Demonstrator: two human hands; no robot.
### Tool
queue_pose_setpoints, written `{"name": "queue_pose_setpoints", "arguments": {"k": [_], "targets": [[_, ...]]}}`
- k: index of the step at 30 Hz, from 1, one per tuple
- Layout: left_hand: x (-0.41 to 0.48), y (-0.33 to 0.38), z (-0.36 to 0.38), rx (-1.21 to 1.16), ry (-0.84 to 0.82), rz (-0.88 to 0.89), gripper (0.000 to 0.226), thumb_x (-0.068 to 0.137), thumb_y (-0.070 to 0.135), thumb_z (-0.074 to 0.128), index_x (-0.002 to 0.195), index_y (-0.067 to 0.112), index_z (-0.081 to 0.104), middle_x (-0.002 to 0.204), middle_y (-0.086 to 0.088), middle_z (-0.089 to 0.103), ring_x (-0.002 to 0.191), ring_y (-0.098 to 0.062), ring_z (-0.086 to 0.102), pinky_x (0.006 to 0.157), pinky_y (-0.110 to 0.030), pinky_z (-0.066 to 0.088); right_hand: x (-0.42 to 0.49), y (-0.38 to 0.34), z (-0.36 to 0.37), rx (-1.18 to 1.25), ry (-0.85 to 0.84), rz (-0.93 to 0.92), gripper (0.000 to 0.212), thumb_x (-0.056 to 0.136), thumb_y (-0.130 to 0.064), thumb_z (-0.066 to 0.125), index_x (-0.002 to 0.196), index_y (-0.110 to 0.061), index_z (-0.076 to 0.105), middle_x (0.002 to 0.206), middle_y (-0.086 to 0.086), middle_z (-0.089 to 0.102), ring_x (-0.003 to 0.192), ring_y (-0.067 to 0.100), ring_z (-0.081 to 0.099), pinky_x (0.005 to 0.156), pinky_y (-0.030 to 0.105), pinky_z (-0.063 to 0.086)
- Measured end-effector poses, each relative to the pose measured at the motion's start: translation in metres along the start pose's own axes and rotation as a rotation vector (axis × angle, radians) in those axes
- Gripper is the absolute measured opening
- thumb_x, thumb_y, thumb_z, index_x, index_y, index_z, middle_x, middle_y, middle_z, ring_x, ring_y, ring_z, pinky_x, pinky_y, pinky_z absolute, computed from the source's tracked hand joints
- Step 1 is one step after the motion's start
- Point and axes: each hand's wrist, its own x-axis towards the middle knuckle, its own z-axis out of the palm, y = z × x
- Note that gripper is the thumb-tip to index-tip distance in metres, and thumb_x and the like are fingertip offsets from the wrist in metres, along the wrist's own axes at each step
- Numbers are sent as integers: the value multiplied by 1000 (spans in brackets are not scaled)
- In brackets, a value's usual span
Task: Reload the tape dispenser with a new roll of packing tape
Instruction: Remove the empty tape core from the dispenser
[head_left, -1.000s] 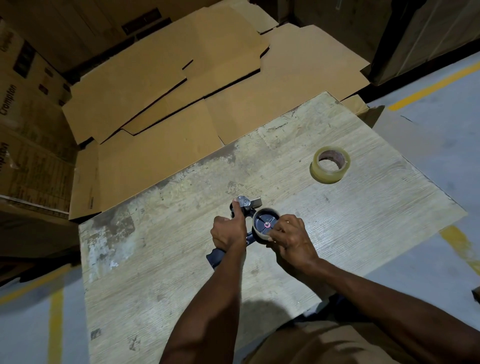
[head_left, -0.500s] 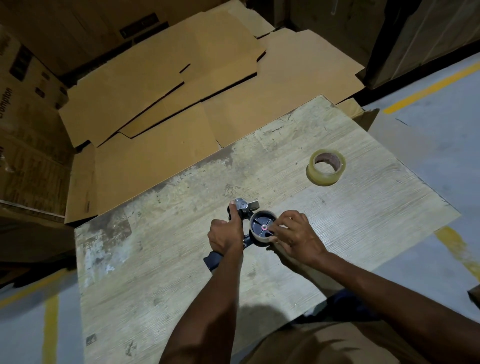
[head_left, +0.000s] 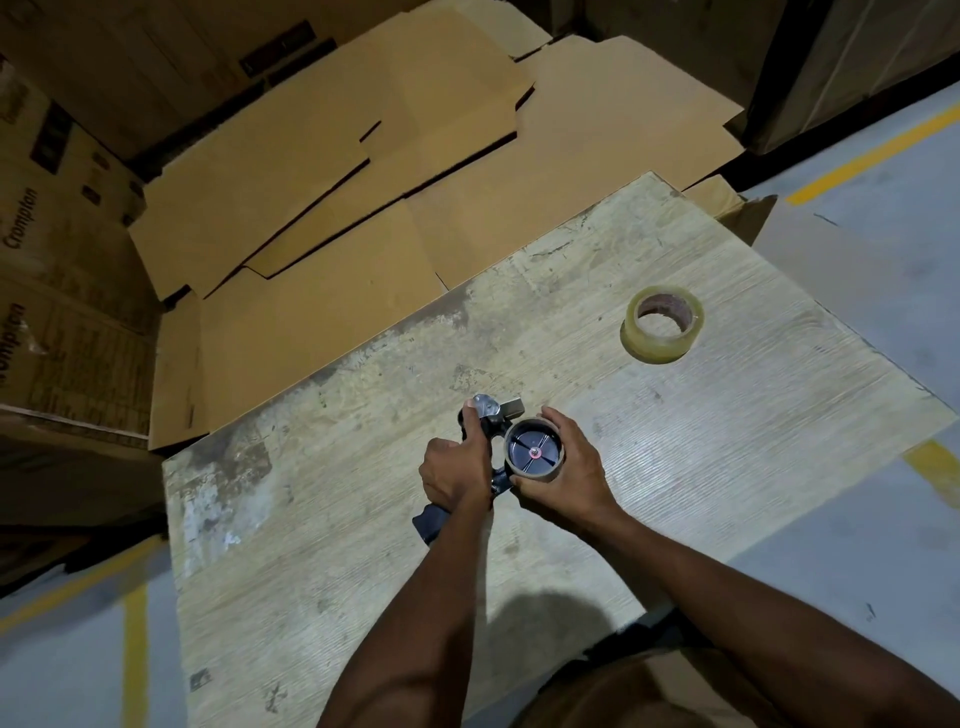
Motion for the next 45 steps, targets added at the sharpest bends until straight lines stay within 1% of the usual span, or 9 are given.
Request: {"name": "queue_pose_setpoints", "arguments": {"k": [4, 8, 11, 19, 24, 27, 33, 36, 45], "targets": [[4, -3, 5, 13, 16, 7, 91, 78, 93, 39, 80, 7, 69, 85, -10, 70, 84, -34, 67, 67, -38, 54, 6, 5, -5, 96, -35, 2, 94, 59, -30, 95, 142, -33, 52, 134, -16, 66, 127, 2, 61, 105, 31, 55], [5, -3, 5, 12, 24, 18, 87, 79, 91, 44, 75, 6, 66, 69, -3, 58, 68, -26, 54, 57, -33, 40, 12, 4, -10, 107, -70, -56, 83, 61, -25, 98, 134, -31, 59, 130, -16, 68, 124, 6, 63, 103, 34, 56], [4, -4, 7, -45, 55, 4, 84, 78, 90, 50, 71, 7, 63, 64, 0, 55, 58, -18, 47, 54, -32, 39, 11, 2, -9, 91, -30, -90, 76, 62, -27, 98, 129, -30, 63, 124, -16, 71, 119, 5, 66, 100, 30, 57], [0, 0, 6, -161, 96, -26, 81, 70, 91, 57, 64, 10, 60, 60, -1, 61, 59, -22, 59, 56, -36, 51, 6, -5, -10, 43, 19, -140, 69, 62, -32, 98, 123, -28, 65, 114, -15, 74, 111, 4, 70, 95, 28, 58], [-2, 0, 0, -165, 61, -17, 81, 70, 91, 57, 70, 11, 61, 64, 0, 62, 62, -21, 60, 55, -34, 48, 9, -9, -24, 19, -92, -156, 72, 60, -24, 98, 124, -29, 65, 116, -13, 75, 112, 10, 71, 94, 34, 60], [-3, 2, -4, -124, 26, -10, 82, 70, 93, 53, 69, 12, 62, 66, 0, 63, 64, -23, 61, 57, -34, 49, 13, -9, -30, 25, -132, -172, 74, 62, -21, 99, 127, -28, 64, 120, -14, 73, 116, 9, 69, 98, 34, 58], [2, 3, -7, 55, -88, 25, 98, 70, 101, 33, 78, 9, 66, 75, -3, 63, 73, -28, 62, 55, -32, 40, 16, -3, -19, -3, -167, -89, 96, 53, -34, 101, 137, -31, 54, 130, -16, 67, 122, 4, 64, 103, 34, 55], [5, 1, -7, 118, -160, 38, 112, 59, 109, 22, 77, 7, 67, 77, -6, 66, 71, -27, 63, 56, -32, 41, 15, -4, -14, -4, -109, -103, 87, 56, -31, 99, 132, -30, 57, 125, -15, 68, 118, 3, 65, 99, 32, 56], [1, 1, -5, -129, -13, 1, 91, 63, 97, 56, 76, 8, 62, 72, -3, 63, 62, -18, 56, 52, -32, 41, 11, -14, -7, -20, -6, -197, 73, 62, -32, 96, 126, -28, 62, 121, -14, 71, 114, 6, 68, 95, 32, 59]]}}
